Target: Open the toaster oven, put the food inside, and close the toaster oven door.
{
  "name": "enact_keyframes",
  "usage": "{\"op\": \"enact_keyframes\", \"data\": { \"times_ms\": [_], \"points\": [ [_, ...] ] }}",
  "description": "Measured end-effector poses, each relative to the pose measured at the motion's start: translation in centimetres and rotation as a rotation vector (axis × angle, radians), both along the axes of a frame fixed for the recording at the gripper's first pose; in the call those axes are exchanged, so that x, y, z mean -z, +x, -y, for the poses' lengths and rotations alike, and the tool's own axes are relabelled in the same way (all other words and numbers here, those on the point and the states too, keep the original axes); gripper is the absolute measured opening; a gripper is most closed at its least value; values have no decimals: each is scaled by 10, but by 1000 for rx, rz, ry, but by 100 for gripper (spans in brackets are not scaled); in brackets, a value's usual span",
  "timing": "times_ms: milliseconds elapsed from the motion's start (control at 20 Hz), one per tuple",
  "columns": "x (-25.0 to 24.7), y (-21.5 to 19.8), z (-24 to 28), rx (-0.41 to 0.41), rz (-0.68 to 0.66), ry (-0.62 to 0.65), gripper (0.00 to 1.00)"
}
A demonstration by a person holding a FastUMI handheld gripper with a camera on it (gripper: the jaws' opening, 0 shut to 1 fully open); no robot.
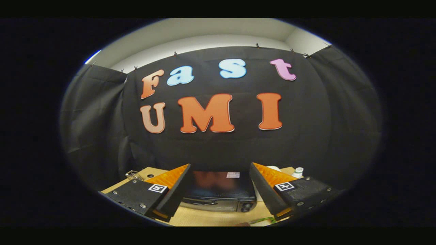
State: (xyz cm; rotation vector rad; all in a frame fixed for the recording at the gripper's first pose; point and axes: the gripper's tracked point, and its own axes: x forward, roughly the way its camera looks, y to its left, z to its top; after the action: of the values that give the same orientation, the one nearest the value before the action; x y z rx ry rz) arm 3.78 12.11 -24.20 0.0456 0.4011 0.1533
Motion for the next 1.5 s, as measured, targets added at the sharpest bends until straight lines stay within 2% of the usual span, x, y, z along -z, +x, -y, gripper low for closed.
{"op": "enact_keyframes", "data": {
  "times_ms": [300,550,750,950,1150,1300,1400,1450,1500],
  "points": [
    [91,-11,-41,-33,-209,14,99],
    [122,-17,-59,-71,-237,-64,99],
    [142,-16,-65,-69,-259,-116,99],
    [163,-15,-71,-68,-314,-123,99],
    [161,-13,-72,-61,-285,-135,100],
    [161,-16,-73,-49,-263,-136,95],
    [158,-25,-76,-35,-270,-115,87],
    [158,-28,-78,-22,-267,-88,80],
    [158,-32,-78,-35,-264,-100,77]
  ]
}}
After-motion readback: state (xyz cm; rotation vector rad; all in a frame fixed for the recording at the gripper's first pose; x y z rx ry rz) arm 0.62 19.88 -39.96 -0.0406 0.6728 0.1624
